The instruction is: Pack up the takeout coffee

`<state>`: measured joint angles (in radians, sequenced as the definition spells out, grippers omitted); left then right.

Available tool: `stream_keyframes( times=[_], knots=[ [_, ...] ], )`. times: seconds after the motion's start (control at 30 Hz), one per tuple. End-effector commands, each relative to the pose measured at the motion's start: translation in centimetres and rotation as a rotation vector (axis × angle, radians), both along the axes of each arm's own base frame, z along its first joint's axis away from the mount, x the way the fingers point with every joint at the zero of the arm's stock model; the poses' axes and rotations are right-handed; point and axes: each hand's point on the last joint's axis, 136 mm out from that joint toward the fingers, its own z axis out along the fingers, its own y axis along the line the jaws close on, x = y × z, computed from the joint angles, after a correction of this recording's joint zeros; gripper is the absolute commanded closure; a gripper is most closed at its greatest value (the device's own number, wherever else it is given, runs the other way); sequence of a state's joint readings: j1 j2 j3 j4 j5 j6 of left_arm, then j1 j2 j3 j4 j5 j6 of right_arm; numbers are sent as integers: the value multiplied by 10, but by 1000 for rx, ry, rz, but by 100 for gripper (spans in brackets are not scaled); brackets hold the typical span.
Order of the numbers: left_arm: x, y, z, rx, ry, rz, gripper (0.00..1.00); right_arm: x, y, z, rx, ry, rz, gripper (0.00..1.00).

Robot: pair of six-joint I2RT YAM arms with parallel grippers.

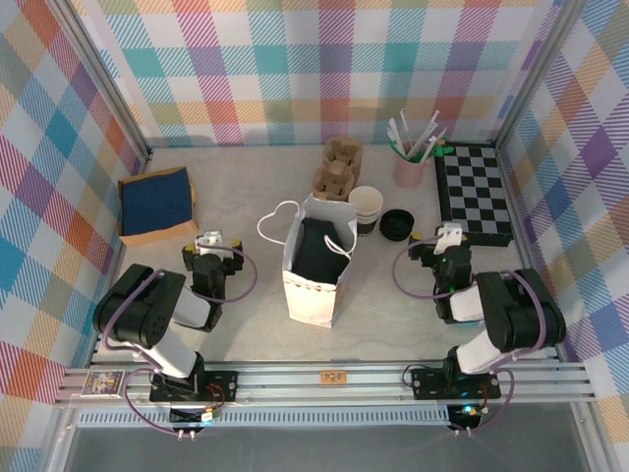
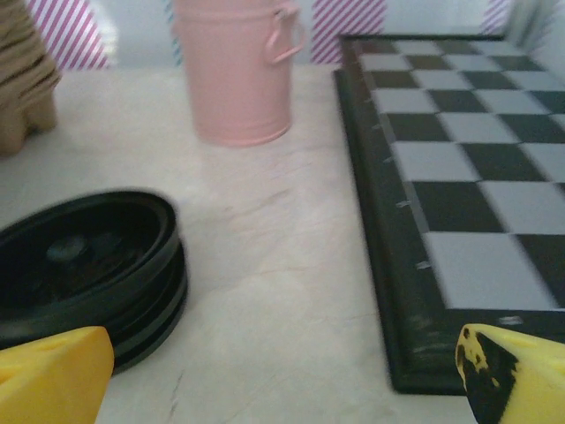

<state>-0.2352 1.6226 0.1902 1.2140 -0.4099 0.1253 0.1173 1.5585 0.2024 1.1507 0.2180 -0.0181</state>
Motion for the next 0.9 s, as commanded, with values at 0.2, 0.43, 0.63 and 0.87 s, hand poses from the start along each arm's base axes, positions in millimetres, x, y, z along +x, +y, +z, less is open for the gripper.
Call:
stream_keyframes(
  times=[0.2,0.43,0.63,0.87],
  knots=[
    [20,-5,27,-38,-80,-34,0,25,5,20,-12,-6,25,1],
    [45,11,8,-164,90,-36,0,35,-19,11,72,76,-58,0],
    [45,11,8,-165,90,-34,0,35,-19,11,73,79,-59,1],
    [45,11,8,-166,90,-34,0,35,-20,10,72,80,-58,1]
  ],
)
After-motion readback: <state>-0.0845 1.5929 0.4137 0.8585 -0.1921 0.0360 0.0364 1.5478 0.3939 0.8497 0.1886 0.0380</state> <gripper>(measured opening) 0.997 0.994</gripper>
